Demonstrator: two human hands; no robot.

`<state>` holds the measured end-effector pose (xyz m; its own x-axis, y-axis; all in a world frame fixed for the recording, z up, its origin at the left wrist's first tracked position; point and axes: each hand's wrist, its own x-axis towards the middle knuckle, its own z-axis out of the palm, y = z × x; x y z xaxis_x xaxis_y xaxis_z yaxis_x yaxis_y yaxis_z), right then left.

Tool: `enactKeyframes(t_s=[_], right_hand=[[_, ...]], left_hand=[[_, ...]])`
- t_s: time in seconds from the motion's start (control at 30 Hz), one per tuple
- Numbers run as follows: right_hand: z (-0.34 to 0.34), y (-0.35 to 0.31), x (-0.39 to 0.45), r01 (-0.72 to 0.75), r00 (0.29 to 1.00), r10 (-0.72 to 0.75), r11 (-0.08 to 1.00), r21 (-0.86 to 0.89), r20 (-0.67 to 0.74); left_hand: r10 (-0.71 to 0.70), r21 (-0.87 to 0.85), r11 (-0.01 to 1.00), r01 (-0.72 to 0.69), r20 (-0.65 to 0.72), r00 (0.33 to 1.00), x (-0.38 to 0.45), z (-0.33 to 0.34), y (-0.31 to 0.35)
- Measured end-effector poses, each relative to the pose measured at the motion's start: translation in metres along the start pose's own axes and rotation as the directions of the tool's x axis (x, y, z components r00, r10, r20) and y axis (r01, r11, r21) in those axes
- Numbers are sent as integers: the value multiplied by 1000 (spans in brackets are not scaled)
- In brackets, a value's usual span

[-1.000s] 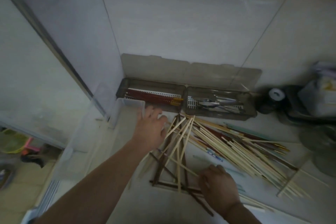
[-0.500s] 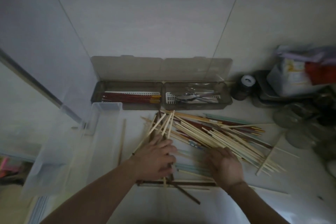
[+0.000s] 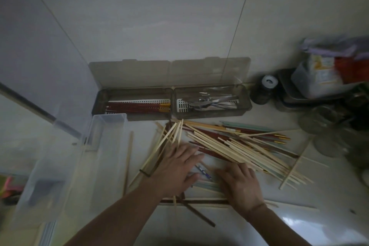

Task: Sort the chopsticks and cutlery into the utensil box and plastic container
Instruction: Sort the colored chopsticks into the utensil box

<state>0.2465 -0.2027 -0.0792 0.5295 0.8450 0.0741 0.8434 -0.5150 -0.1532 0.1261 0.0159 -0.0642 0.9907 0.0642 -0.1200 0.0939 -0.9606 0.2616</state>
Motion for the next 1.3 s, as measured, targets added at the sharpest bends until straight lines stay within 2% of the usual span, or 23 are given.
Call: enactKeyframes(t_s=[0.1, 0.4, 0.53, 0.63, 0.77, 0.87, 1.03, 1.17, 1.23, 1.3], right_hand=[[-2, 2, -3, -19, 1000, 19, 999, 27, 4], [-2, 26, 6, -194, 964, 194, 981, 15, -180], [-2, 29, 7, -223, 955, 222, 975, 17, -198], [-2, 30, 8, -249, 949, 248, 968, 19, -195], [-4, 31, 6, -262, 949, 257, 965, -7, -181], [-4, 32, 3, -260, 952, 256, 966, -2, -168], [-8, 34, 5, -276, 950, 271, 961, -7, -156], [-12, 35, 2, -301, 947, 296, 954, -20, -123], [-15, 37, -1, -268, 957, 263, 963, -32, -122], [-16, 38, -4, -172, 979, 165, 984, -52, -120]], left_hand=[[-2, 40, 999, 2, 2, 1000, 1, 5, 5], [6, 14, 1000, -6, -47, 999, 2, 1, 4], [-148, -44, 989, 144, -102, 984, 23, -3, 13], [-222, 22, 974, 225, -84, 971, 39, -12, 22], [-264, 133, 955, 264, -21, 964, 52, -18, 29], [-240, 204, 953, 223, 62, 969, 62, -24, 29], [-101, 385, 922, 43, 132, 986, 64, -31, 30], [-44, 469, 881, -64, 216, 975, 56, -30, 27], [-4, 485, 866, -124, 254, 967, 51, -29, 22], [34, 446, 884, -140, 238, 971, 45, -31, 16]])
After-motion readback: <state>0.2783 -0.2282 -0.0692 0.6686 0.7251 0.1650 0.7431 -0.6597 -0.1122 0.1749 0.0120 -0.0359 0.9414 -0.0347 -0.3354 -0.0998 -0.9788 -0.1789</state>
